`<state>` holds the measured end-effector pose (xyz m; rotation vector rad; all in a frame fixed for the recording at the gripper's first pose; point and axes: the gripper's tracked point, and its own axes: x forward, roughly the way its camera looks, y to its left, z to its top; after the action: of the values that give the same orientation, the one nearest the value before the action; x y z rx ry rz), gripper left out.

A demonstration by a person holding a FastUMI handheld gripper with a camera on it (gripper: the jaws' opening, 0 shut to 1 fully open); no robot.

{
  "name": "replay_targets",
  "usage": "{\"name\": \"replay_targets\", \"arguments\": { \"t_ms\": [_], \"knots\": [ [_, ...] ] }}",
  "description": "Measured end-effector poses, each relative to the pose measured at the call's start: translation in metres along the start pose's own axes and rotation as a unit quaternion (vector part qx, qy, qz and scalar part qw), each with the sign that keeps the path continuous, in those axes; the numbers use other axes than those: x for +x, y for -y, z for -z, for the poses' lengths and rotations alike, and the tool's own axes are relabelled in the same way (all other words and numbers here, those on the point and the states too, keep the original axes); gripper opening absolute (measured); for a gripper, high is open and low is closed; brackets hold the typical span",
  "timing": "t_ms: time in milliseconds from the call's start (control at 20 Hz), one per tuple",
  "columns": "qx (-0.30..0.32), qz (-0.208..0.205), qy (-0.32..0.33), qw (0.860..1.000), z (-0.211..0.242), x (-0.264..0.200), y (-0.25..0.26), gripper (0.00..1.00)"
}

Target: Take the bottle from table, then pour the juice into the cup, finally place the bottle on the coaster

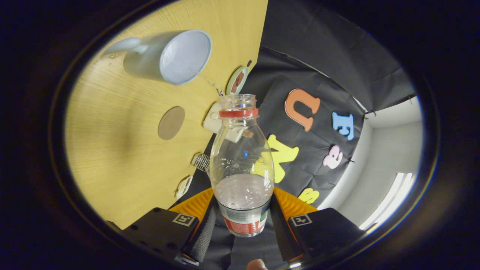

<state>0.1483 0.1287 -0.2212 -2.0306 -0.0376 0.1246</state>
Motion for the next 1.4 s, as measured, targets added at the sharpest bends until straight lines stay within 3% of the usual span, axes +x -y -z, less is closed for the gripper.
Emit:
{"name": "replay_targets", "arguments": {
  "t_ms": [850, 1400],
  "knots": [
    [-0.018, 0.018, 0.004, 1.000, -0.002, -0.003, 0.019, 0.77],
    [0.058, 0.005, 0.003, 0.998, 0.000, -0.010, 0.012, 0.77]
  ]
}}
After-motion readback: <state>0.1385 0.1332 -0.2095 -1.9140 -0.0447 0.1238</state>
